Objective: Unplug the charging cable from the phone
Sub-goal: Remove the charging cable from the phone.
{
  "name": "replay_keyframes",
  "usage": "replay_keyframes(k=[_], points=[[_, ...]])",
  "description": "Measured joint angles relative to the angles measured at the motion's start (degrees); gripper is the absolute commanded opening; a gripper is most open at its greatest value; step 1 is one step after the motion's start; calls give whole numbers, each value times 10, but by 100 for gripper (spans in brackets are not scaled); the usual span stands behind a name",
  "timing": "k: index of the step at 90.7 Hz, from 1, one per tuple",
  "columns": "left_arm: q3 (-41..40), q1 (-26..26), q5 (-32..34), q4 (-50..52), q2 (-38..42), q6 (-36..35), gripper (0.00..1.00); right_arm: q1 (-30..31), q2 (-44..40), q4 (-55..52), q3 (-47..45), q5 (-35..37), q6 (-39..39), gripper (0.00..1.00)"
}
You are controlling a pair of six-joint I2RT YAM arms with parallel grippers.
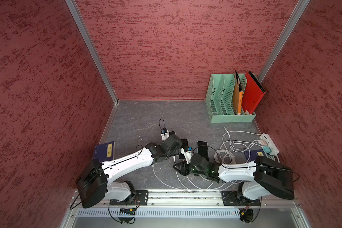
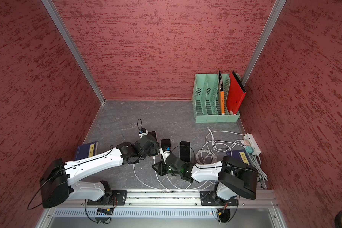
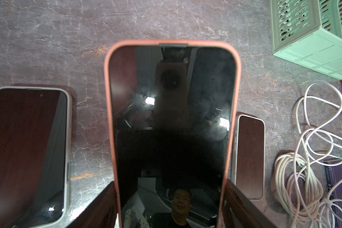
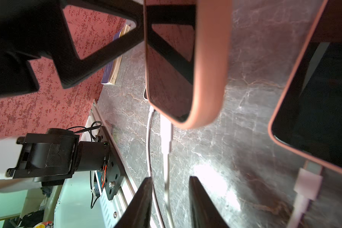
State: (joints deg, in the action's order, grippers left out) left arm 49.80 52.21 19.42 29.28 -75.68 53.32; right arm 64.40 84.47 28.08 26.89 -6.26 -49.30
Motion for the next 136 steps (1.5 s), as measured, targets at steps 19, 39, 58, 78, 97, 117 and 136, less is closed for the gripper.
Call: replay_keyframes(k=[19, 39, 58, 78, 97, 117, 136], points=[[-5, 0, 0, 2, 0, 3, 0, 0, 0, 0, 0, 0, 0, 28], [-7, 0, 0, 2, 1, 5, 0, 0, 0, 0, 0, 0, 0, 25], [-9, 0, -2, 1, 5, 11, 0, 0, 0, 1, 0, 0, 0, 23], [-10, 0, -5, 0, 7, 14, 0, 0, 1, 4, 0, 0, 0, 21], [-11, 0, -10, -2, 7, 16, 0, 0, 3, 7, 0, 0, 0, 17], [-11, 0, -10, -2, 7, 16, 0, 0, 3, 8, 0, 0, 0, 14], [-11, -3, -10, -2, 9, 15, 0, 0, 3, 7, 0, 0, 2, 5]])
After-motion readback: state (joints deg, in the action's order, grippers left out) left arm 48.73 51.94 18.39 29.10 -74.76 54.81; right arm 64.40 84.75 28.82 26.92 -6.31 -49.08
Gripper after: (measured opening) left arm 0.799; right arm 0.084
